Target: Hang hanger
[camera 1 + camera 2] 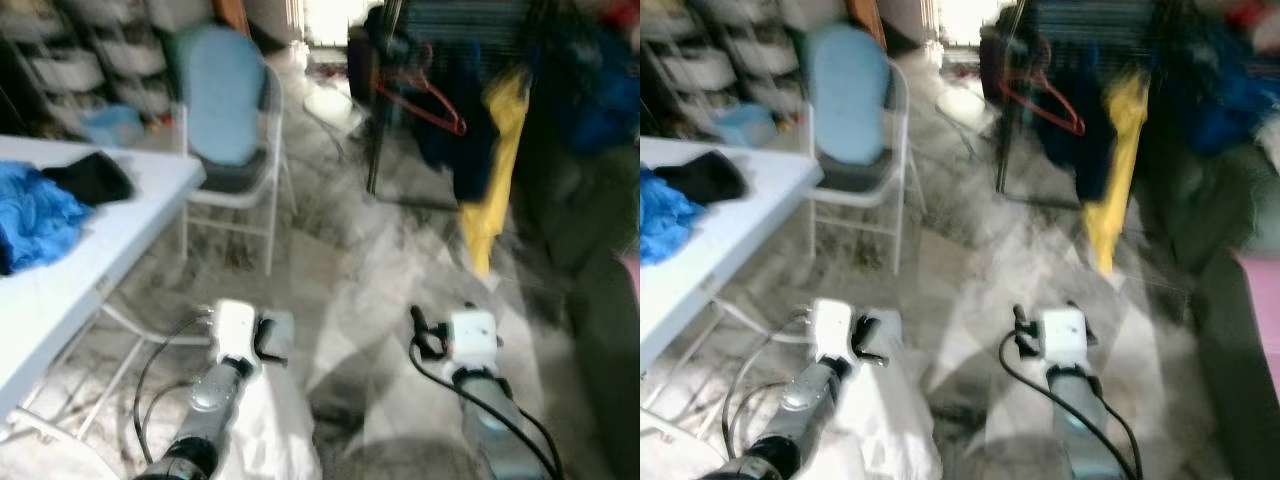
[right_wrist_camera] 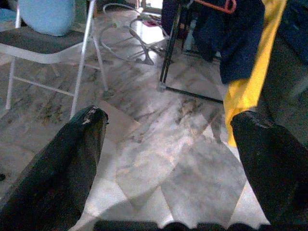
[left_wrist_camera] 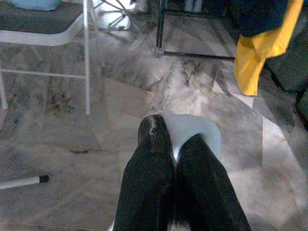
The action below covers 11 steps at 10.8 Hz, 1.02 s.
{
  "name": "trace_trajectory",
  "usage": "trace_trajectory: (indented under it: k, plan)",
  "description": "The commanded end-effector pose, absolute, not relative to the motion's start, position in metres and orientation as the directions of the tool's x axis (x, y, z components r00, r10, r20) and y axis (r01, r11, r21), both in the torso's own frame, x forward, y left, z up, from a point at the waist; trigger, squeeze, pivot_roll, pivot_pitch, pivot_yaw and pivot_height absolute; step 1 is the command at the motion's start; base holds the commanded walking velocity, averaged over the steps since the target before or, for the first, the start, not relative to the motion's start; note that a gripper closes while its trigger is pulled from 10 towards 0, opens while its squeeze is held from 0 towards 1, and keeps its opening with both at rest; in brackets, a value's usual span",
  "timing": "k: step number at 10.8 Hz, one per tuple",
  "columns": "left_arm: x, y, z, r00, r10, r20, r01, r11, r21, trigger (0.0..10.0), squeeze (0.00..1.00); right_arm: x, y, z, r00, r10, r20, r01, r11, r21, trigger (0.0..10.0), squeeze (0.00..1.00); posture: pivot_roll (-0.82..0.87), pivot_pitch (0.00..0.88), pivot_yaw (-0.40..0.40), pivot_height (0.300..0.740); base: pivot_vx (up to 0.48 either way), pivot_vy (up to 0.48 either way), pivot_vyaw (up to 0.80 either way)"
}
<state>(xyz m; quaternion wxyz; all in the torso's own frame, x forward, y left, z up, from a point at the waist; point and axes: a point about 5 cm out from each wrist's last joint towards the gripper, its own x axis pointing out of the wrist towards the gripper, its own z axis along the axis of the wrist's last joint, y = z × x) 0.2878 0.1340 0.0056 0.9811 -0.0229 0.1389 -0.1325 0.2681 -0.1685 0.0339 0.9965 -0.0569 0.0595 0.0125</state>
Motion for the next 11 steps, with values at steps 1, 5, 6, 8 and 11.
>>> trace_trajectory:
  k: [1,5,6,8,11]
  plan:
    - [0.289,0.146,0.007,0.934,-0.241,-0.262,0.235,0.97,-0.057,10.0,0.0,0.27,-0.159,0.036,0.993,0.042,-0.111,-0.053,0.994,-0.094,10.0,0.0,-0.15,0.012,0.035,0.74,0.285,0.0,0.0]
    - [0.283,0.146,-0.002,0.919,-0.24,-0.314,0.234,0.971,-0.056,10.0,0.0,0.269,-0.162,0.034,0.992,0.038,-0.117,-0.05,0.993,-0.102,10.0,0.0,-0.16,0.013,0.034,0.74,0.28,0.0,0.0]
    - [0.282,0.146,-0.003,0.917,-0.238,-0.321,0.233,0.971,-0.056,10.0,0.0,0.268,-0.162,0.033,0.992,0.037,-0.119,-0.049,0.994,-0.102,10.0,0.0,-0.16,0.014,0.034,0.74,0.285,0.0,0.0]
    - [0.277,0.149,-0.009,0.903,-0.227,-0.364,0.222,0.973,-0.055,10.0,0.0,0.268,-0.161,0.031,0.991,0.038,-0.125,-0.051,0.994,-0.1,10.0,0.0,-0.16,0.014,0.035,0.74,0.281,0.0,0.0]
    - [0.273,0.154,-0.015,0.889,-0.211,-0.405,0.209,0.977,-0.051,10.0,0.0,0.269,-0.16,0.031,0.991,0.041,-0.126,-0.053,0.994,-0.1,10.0,0.0,-0.16,0.014,0.035,0.74,0.287,0.0,0.0]
